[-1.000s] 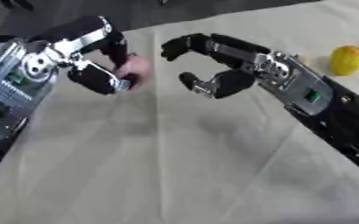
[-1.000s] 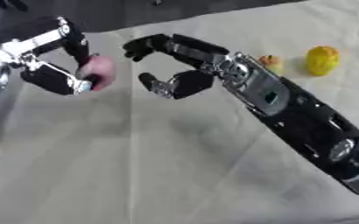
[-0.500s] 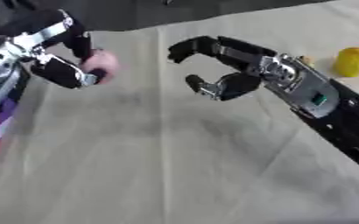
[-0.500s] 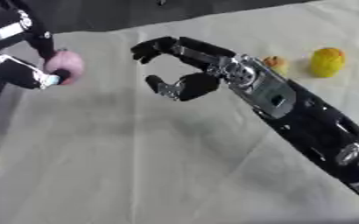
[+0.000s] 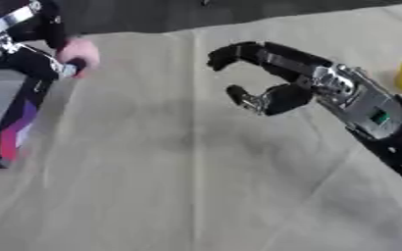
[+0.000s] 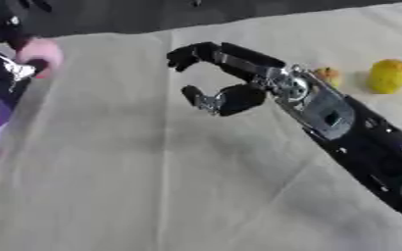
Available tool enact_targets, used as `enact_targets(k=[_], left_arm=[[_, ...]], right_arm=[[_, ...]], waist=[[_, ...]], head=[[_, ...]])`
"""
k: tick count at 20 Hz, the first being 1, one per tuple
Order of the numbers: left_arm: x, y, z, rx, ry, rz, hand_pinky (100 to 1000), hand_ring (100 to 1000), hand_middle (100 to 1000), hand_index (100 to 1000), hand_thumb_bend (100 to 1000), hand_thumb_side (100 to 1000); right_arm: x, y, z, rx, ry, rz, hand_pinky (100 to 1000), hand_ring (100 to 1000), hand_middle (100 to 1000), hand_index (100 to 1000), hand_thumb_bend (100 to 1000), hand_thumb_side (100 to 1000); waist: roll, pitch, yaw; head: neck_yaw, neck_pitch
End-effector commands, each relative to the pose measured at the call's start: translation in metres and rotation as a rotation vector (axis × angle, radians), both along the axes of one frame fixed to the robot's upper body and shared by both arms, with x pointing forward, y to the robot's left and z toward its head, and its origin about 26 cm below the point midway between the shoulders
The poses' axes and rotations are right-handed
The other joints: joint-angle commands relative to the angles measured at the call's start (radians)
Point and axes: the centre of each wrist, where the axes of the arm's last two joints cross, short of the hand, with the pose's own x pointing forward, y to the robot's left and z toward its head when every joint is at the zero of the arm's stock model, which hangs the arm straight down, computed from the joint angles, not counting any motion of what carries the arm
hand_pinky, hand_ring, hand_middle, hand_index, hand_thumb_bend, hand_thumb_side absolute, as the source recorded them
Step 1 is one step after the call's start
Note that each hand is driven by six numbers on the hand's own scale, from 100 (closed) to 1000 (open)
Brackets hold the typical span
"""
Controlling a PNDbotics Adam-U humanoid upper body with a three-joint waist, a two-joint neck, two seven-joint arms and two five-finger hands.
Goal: Pick up the objects with one hand, pass them to the other hand, and then place them into the box on the other side of the table.
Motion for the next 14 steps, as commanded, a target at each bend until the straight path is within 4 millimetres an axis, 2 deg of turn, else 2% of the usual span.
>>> enact_targets(k=[1, 14], left_arm=[[0.001, 0.025, 0.017, -0.009, -0.046, 0.068, 728, 542, 423, 407, 344, 100], [0.02, 0.086, 0.001, -0.033, -0.033, 0.302, 728, 545, 424, 409, 344, 100]], right_arm=[[-0.003, -0.006, 0.014, -0.005, -0.043, -0.007, 985, 852, 837, 928, 100, 446], [-0.007, -0.004, 0.014, -0.012, -0.062, 0.007, 983, 852, 833, 923, 100, 442]], waist=[[0.002, -0.01, 0.001], [-0.012, -0.006, -0.009]], head=[[0.023, -0.002], [0.086, -0.002]])
